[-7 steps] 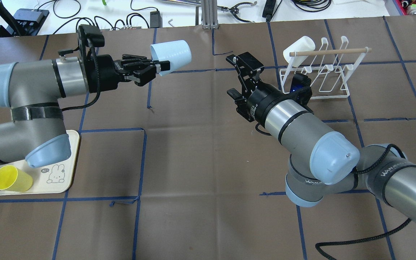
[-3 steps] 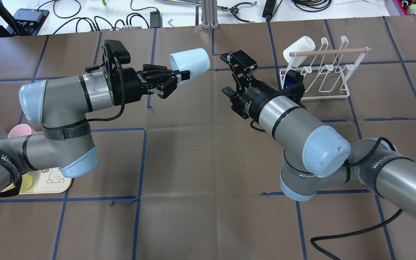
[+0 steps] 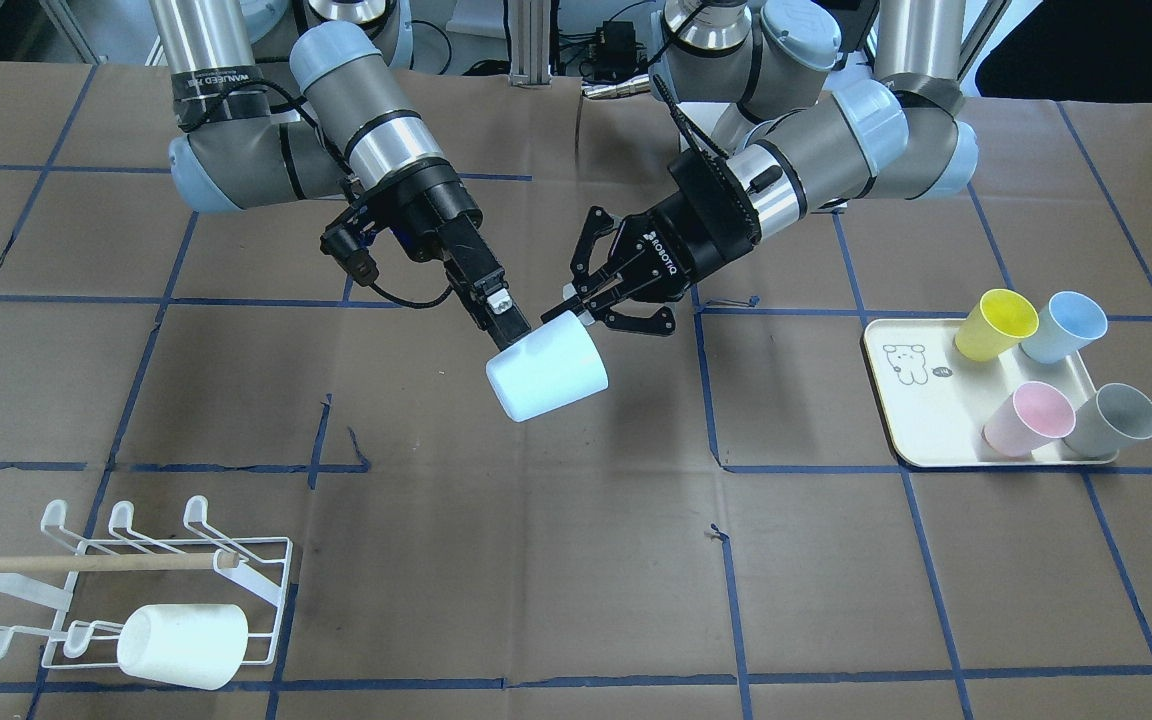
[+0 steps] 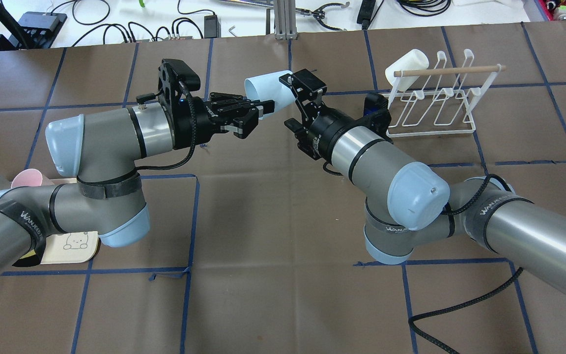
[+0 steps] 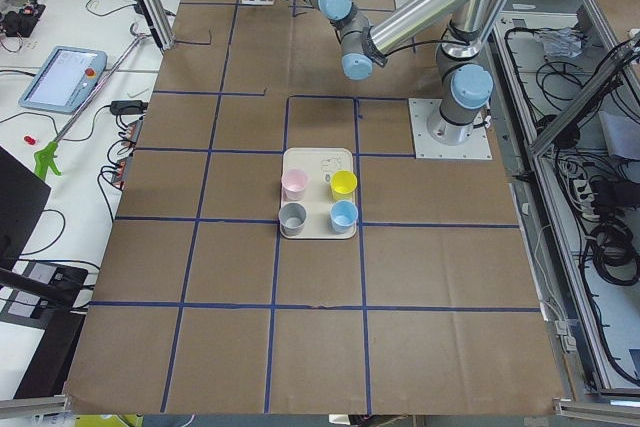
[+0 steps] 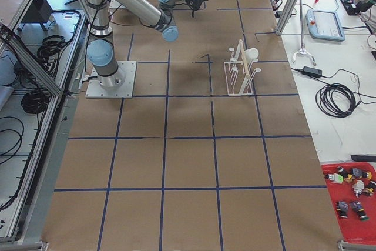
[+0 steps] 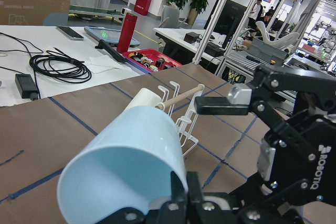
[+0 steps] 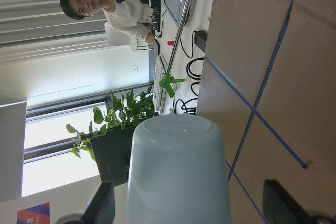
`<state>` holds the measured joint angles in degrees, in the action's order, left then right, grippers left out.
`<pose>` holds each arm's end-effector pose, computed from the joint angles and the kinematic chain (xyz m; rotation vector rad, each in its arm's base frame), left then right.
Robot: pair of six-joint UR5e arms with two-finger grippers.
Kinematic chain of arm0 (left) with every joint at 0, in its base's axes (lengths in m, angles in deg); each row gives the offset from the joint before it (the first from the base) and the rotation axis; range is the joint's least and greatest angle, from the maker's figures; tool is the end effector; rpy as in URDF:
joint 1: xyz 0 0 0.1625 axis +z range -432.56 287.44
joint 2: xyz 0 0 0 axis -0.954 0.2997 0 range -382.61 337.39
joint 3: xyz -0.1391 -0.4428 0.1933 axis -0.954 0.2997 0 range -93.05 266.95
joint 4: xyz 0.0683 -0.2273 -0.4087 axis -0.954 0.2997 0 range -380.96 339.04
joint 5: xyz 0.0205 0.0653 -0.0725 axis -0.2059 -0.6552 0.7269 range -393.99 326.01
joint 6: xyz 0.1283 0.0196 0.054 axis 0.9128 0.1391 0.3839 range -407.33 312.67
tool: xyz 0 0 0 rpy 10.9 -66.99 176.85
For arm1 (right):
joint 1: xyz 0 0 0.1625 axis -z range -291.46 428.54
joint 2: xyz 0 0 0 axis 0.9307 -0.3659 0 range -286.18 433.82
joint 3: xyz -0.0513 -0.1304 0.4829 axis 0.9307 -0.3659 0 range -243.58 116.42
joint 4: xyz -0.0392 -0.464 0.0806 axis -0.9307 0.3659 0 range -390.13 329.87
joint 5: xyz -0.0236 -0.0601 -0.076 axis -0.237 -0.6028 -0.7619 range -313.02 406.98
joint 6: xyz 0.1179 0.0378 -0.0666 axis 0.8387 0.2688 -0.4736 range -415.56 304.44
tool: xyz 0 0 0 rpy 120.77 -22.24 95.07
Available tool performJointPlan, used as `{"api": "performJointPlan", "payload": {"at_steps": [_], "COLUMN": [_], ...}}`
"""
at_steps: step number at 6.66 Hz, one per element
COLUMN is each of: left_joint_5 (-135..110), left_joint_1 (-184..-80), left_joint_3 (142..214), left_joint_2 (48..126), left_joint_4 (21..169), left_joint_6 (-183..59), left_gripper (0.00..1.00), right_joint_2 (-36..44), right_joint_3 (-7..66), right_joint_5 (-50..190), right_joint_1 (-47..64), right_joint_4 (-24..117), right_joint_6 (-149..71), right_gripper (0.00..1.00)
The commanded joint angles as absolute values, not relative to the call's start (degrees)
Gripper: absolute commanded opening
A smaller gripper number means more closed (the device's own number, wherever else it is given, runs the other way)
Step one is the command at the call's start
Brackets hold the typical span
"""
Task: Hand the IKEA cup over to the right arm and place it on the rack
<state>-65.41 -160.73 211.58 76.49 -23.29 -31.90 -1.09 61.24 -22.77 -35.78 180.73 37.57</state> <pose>-0.2363 -0.5359 0.3718 -0.7484 -1.9484 1.0735 0.3197 -0.5172 0.3523 1.0201 1.6227 -0.5279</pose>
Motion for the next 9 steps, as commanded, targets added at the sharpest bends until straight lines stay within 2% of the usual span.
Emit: {"api": "performJointPlan", "payload": {"at_steps": [1,5,8,9], "left_joint_5": [-65.9,-65.8,-65.6,-65.6], "left_joint_1": [-161.1,-161.1,-161.1,-161.1], "left_joint_3": [211.6,211.7,211.7,211.7], "left_joint_2": [76.4,76.4,76.3,76.2], "left_joint_4": [-23.4,-23.4,-23.4,-23.4], "left_joint_6": [-32.2,-32.3,-32.4,-32.4], "left_gripper": [0.03,0.04,0.04,0.04], "right_joint_2": [-0.7,3.5,3.5,3.5], "right_joint_3": [60.2,56.0,56.0,56.1], "right_joint_5": [-22.8,-22.5,-22.4,-22.5], "right_joint_1": [-36.1,-36.0,-35.9,-35.9], "right_joint_4": [180.6,180.6,180.5,180.5], "right_joint_6": [37.6,37.6,37.6,37.6], "right_gripper": [1.0,1.0,0.99,0.93]}}
